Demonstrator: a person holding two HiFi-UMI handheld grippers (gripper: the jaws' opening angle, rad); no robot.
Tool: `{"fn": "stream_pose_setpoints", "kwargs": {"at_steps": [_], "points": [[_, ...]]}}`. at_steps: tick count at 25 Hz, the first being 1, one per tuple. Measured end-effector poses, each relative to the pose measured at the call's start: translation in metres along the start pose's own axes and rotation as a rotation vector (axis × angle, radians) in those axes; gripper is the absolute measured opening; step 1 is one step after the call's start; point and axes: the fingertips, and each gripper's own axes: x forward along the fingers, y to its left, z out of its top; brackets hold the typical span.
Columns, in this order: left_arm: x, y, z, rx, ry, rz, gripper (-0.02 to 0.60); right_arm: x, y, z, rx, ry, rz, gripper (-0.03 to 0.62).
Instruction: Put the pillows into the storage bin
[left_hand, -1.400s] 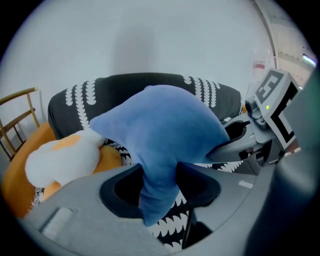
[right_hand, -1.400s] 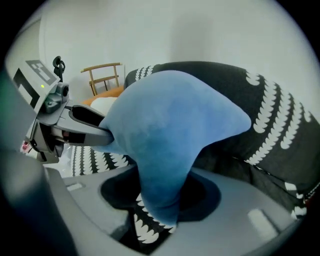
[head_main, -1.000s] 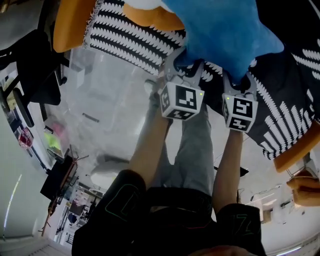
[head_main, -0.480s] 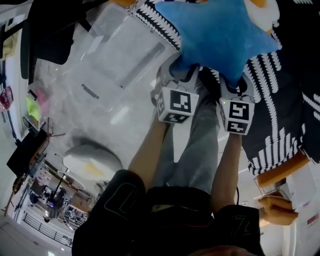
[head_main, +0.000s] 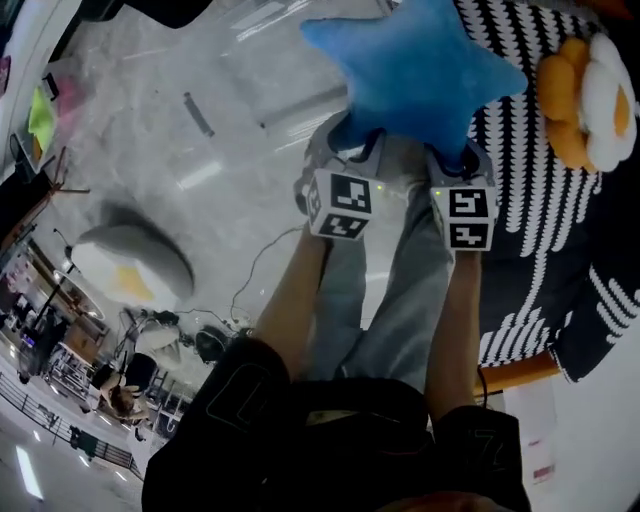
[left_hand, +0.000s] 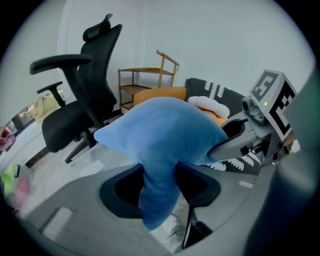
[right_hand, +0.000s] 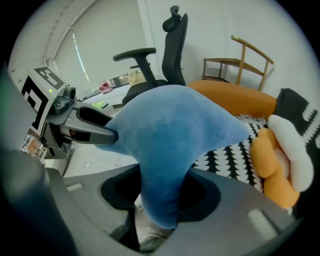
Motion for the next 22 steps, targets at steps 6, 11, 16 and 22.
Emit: {"fn": "stream_pose_setpoints", "kwargs": {"at_steps": [6, 11, 16, 22], "points": [[-0.002, 0.068, -0.034, -0.140, 0.038, 0.083, 0.219, 0.057, 0.039, 0.041, -0.133, 0.062, 0.101, 0.202], [-0.004, 0.128, -0.054, -0.218, 0.025, 0.146, 0.221, 0.102, 0.067, 0.079, -0.154, 0.057, 0.138, 0.251], [0.013, 0.165, -0.085, -0.204, 0.121, 0.242, 0.272, 0.133, 0.064, 0.092, -0.168, 0.040, 0.104, 0.313], [0.022, 0.135, -0.067, -0.233, 0.097, 0.151, 0.230, 0.111, 0.039, 0.074, -0.082, 0.051, 0.096, 0.313]]}}
